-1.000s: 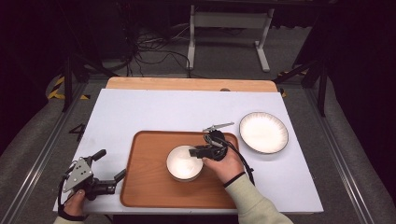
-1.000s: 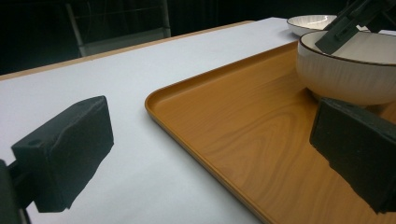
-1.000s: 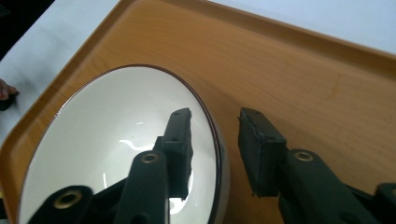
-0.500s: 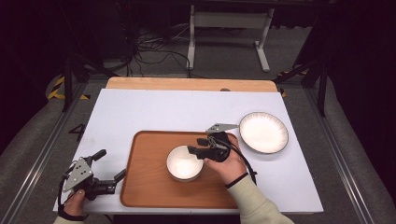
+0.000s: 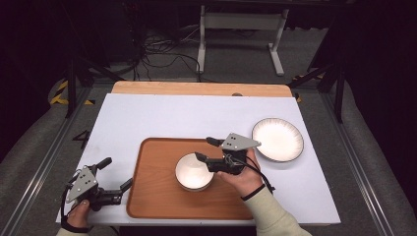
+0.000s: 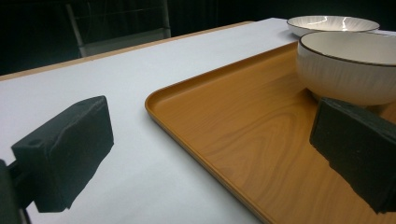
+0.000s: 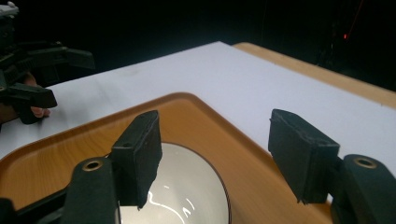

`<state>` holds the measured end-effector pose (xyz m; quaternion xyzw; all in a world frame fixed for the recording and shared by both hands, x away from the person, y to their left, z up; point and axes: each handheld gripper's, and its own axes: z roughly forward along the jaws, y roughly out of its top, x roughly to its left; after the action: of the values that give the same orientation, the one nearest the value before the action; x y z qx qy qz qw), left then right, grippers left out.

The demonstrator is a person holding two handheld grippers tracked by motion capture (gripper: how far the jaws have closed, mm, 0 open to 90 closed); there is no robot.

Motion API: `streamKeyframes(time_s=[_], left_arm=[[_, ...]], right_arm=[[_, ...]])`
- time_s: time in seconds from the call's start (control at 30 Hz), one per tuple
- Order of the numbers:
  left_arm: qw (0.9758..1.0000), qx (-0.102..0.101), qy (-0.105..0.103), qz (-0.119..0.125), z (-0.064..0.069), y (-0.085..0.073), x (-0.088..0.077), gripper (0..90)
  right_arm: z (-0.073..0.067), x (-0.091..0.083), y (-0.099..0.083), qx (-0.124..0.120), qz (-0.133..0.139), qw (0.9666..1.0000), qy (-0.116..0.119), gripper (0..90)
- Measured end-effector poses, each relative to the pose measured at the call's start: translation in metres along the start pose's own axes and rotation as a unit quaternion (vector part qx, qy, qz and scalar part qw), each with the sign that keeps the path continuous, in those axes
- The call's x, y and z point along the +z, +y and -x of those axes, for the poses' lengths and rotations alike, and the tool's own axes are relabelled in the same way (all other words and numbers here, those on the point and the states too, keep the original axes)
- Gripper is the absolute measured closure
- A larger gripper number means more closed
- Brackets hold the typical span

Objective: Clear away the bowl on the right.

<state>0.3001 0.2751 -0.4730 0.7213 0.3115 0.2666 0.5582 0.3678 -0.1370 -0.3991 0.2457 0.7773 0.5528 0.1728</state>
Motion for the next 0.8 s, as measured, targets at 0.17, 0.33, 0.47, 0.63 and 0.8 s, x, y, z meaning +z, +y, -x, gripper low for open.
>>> streamKeyframes(time_s=[0.17, 0.33, 0.47, 0.63, 0.8], left_arm=[[1.0, 0.0, 0.0, 0.0, 0.0, 0.0, 0.0, 0.2], [1.0, 0.0, 0.0, 0.0, 0.0, 0.0, 0.001, 0.2], [1.0, 0.0, 0.0, 0.0, 0.0, 0.0, 0.001, 0.2], [1.0, 0.0, 0.001, 0.0, 0.001, 0.0, 0.0, 0.2], [1.0, 0.0, 0.0, -0.001, 0.001, 0.0, 0.001, 0.2]], right_arm=[[-0.002, -0.003, 0.001, -0.01, 0.02, 0.9997, 0.001, 30.2], [-0.003, -0.006, 0.002, -0.017, 0.04, 0.999, 0.014, 25.5], [-0.005, -0.01, 0.003, -0.034, 0.057, 0.9975, 0.024, 22.9], [-0.002, -0.017, 0.004, -0.04, 0.068, 0.9967, 0.017, 21.2], [0.002, -0.027, 0.004, -0.04, 0.075, 0.9963, 0.008, 21.0]])
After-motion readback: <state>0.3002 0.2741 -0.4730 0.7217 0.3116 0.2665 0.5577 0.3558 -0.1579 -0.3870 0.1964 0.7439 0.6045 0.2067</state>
